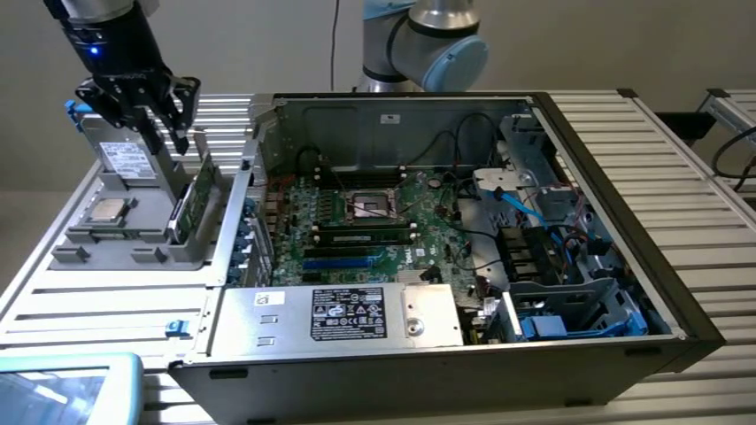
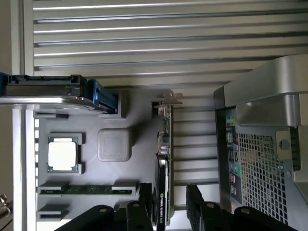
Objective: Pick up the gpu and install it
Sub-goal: 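Pick up the gpu and move the gpu toward the slot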
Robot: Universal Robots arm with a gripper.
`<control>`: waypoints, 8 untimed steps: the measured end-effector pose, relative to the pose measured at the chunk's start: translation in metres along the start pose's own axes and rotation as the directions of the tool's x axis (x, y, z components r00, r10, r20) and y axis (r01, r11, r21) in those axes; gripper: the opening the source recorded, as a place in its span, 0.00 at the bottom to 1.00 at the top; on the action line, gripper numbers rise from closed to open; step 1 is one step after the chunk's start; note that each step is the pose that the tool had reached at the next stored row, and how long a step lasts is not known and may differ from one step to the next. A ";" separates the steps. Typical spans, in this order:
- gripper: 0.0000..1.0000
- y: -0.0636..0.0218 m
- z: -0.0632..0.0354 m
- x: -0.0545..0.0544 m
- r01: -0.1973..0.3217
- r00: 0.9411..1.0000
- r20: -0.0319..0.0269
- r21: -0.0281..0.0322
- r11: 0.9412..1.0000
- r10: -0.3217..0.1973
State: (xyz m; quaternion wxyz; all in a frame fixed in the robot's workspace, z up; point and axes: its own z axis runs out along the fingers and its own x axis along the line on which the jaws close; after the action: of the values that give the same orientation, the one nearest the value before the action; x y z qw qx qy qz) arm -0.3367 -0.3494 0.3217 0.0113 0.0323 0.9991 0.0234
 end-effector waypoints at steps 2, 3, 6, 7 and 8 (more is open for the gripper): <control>0.43 -0.0001 0.0036 0.000 0.001 1.000 0.000 0.000 1.000 -0.001; 0.43 -0.0002 0.0054 0.000 0.002 1.000 0.000 0.000 1.000 -0.002; 0.43 -0.0005 0.0109 0.001 0.003 1.000 0.000 0.000 1.000 -0.003; 0.43 -0.0006 0.0127 0.001 0.004 1.000 0.000 0.000 1.000 -0.004; 0.43 -0.0007 0.0145 0.001 0.004 1.000 0.000 0.000 1.000 -0.004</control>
State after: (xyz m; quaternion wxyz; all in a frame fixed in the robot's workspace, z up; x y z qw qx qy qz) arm -0.3373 -0.3493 0.3071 0.0113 0.0302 0.9992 0.0235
